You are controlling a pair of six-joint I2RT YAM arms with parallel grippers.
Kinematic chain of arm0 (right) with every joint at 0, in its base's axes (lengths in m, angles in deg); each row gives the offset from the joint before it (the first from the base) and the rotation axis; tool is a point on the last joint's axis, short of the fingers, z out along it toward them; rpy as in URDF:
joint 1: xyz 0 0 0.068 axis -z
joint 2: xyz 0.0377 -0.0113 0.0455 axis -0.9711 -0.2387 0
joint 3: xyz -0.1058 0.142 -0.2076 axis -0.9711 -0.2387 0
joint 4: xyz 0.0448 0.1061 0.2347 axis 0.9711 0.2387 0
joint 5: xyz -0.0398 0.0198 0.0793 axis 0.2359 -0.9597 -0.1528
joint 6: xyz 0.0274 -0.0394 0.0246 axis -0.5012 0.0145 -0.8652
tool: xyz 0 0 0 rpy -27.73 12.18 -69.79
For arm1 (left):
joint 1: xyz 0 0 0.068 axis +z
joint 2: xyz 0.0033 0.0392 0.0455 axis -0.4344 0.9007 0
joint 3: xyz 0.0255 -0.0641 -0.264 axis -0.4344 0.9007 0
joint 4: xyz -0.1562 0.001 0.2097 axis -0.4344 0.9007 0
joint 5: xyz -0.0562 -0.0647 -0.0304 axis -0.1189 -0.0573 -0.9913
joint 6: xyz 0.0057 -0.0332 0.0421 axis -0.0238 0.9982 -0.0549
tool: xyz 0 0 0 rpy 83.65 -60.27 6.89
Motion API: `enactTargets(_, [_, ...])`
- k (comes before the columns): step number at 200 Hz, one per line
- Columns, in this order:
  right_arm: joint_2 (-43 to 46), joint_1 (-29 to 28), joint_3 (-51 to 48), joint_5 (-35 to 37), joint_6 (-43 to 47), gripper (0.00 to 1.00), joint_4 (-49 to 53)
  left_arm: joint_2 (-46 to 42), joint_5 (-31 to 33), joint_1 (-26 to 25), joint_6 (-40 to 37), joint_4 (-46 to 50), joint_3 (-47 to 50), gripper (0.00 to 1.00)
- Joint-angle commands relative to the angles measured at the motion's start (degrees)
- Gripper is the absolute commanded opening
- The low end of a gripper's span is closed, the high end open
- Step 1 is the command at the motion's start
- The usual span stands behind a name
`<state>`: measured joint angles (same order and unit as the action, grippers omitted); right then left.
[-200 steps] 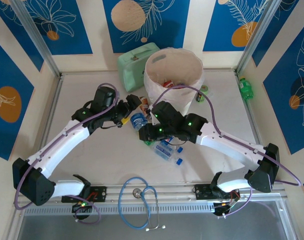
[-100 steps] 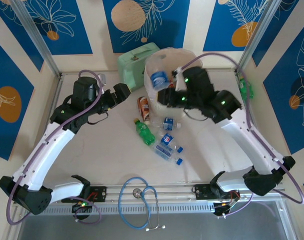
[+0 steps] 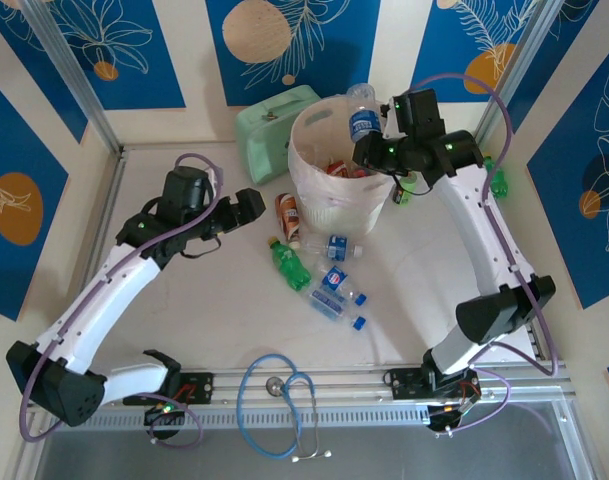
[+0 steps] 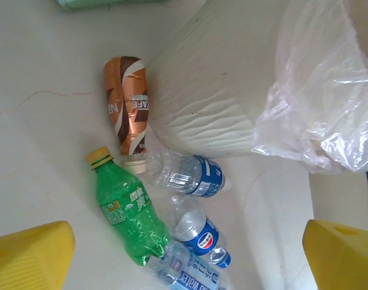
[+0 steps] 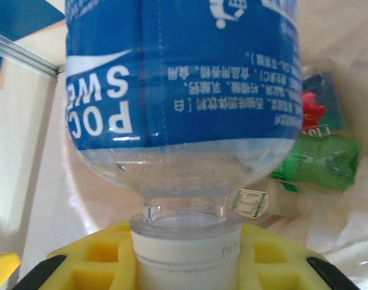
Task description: Put the plastic bottles in the bin
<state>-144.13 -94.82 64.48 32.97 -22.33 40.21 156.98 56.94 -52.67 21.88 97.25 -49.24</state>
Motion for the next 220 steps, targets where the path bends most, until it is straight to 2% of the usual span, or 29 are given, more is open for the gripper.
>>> enactTargets(1, [-1.39,1.63,3.43,-0.74,2.75,0.28,2.18,0.76,0.49,-0.4,-1.53,-0.13,0.43,0.96])
enactTargets(21, [-2.58,2.9,4.69,-0.31,3.02,0.44,2.67,1.22,0.76,-0.46,-1.62,0.02,0.46,0.95])
enactTargets(56, [-1.22,4.13,6.34,-0.21,2.67,0.61,3.02,1.84,1.06,-0.43,-1.62,-0.13,0.82,0.96])
enactTargets(99, [6.27,1.81,3.98,-0.16,3.14,0.66,3.65,2.05,1.28,-0.43,-1.16,-0.64,1.17,0.96])
enactTargets(122, [13.25,-3.7,-2.68,2.52,4.48,0.71,3.14,1.92,1.61,-0.48,-0.81,-0.88,1.69,0.95])
enactTargets(168, [27.55,-22.87,-23.59,11.59,2.51,0.77,1.92,1.07,1.82,-0.47,1.81,-2.77,5.33,0.93])
enactTargets(186, [29.86,-27.32,-31.7,12.22,-1.16,0.86,1.48,1.31,1.24,-0.47,3.33,-4.42,7.02,0.93])
enactTargets(220, [30.66,-33.71,-44.25,12.85,-6.64,0.86,-1.45,2.05,2.08,-0.42,5.1,-4.67,8.33,0.91])
